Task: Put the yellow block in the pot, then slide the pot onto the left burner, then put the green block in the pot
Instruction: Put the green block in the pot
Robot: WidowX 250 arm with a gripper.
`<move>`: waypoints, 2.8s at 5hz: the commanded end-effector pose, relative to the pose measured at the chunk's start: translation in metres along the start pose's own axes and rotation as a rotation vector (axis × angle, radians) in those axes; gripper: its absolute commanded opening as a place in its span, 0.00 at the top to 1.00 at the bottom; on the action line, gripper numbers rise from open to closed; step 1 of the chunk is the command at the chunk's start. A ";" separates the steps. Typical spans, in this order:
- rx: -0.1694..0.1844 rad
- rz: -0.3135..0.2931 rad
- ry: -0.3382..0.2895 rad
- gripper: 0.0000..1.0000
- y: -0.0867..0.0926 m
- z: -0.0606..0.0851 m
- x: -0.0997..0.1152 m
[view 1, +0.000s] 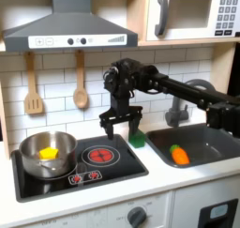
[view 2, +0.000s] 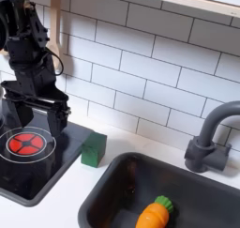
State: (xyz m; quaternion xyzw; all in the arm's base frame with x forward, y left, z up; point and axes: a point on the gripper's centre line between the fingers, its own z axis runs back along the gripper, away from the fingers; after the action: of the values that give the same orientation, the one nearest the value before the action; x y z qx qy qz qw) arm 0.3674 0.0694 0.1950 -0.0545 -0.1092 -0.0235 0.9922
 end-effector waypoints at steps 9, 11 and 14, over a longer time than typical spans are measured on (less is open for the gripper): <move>0.023 0.041 -0.014 0.00 -0.068 -0.052 0.039; 0.029 0.042 0.031 0.00 -0.063 -0.063 0.037; 0.048 0.020 0.046 0.00 -0.061 -0.067 0.034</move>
State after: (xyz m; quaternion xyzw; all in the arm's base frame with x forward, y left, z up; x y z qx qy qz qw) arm 0.4118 -0.0003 0.1469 -0.0314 -0.0903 -0.0116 0.9954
